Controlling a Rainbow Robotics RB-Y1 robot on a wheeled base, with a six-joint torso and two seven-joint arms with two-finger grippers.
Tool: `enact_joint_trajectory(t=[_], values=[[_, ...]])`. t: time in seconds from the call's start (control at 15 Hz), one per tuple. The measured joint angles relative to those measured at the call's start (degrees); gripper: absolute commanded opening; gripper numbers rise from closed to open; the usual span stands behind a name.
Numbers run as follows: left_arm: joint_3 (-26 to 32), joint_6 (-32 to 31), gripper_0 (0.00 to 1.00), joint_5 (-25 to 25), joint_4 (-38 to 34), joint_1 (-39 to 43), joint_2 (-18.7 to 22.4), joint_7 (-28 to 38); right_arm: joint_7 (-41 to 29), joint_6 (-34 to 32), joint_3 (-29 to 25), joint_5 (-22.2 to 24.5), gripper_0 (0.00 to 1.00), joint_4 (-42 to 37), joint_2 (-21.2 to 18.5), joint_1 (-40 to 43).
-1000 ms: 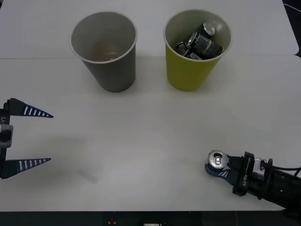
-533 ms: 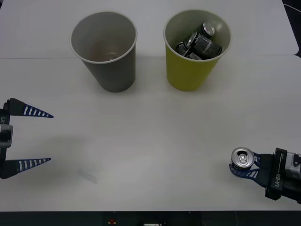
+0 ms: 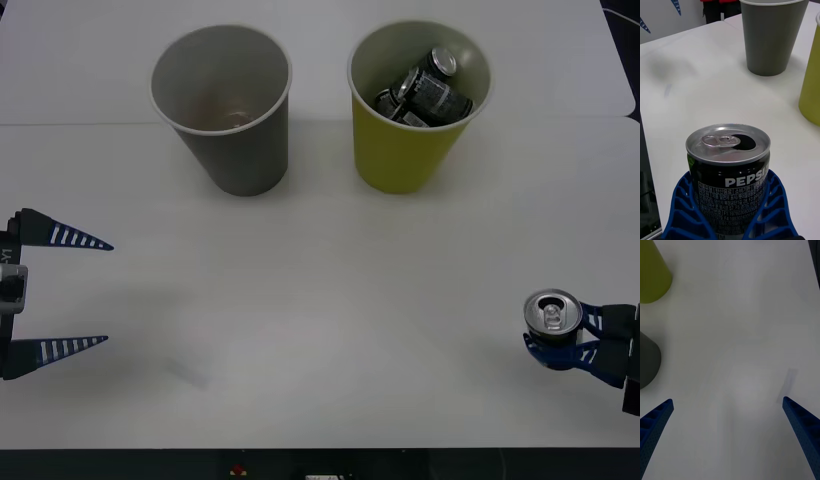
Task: Put the can into the green bin and the plastic bottle into the gray bin
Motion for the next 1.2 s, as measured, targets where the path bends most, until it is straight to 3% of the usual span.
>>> enact_joint_trajectory(t=[0.4, 0.87, 1.0, 1.2], values=[[0.00, 0.00, 1.00, 0.00, 0.00, 0.00, 0.00, 0.00, -16.37, -3.66, -5.09, 6.25, 0.00, -10.08, -2.11, -4.44], [0.00, 0.00, 1.00, 0.00, 0.00, 0.00, 0.00, 0.00, -40.42, -3.76, -6.52, 17.98, 0.00, -23.14, -6.50, -14.06], [0.00, 0.00, 1.00, 0.00, 0.00, 0.00, 0.00, 0.00, -47.85, -3.76, -4.61, 21.75, 0.00, -25.81, -6.51, -19.05], [0.00, 0.00, 1.00, 0.00, 0.00, 0.00, 0.00, 0.00, -56.90, -3.76, 4.39, 29.29, 0.00, -24.84, -6.51, -28.44]])
